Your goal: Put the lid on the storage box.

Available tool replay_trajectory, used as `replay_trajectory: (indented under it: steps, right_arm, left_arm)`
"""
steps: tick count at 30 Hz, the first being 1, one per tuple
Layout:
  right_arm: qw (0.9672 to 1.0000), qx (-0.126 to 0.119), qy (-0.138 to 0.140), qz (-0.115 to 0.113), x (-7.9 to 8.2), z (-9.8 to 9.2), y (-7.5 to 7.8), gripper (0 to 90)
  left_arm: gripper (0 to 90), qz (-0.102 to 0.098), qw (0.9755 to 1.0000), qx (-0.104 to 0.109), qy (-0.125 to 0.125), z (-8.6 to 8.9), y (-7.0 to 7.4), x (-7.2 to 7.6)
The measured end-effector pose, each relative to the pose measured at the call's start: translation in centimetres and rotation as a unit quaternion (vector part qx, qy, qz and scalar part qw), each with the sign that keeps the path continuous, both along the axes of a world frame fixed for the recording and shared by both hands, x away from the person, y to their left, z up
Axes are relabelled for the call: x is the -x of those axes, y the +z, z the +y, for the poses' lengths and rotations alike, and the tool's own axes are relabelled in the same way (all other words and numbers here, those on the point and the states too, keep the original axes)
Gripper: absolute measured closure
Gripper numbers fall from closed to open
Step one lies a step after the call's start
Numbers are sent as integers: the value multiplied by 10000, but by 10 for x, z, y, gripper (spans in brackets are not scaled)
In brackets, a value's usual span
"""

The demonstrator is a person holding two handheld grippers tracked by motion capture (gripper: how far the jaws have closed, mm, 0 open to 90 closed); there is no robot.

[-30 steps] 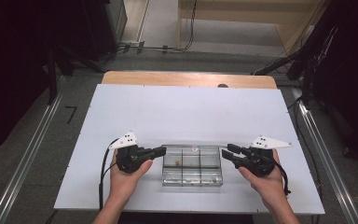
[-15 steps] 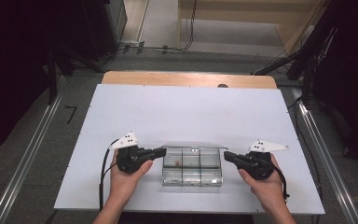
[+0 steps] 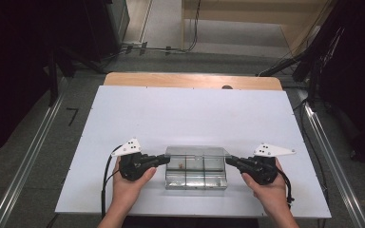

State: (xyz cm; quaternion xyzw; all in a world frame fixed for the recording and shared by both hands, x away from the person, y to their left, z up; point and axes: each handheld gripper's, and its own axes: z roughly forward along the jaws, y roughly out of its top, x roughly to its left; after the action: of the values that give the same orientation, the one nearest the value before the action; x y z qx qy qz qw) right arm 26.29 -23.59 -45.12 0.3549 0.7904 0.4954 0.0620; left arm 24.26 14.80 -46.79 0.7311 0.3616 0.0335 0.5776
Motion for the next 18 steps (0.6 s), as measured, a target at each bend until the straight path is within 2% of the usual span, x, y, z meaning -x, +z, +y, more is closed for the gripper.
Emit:
replay_trajectory:
  steps: [18]
  right_arm:
    - [9998,105,127,69,13,-4,-13,882]
  left_arm:
    - [899,86,9999,-5,-113,3,-13,17]
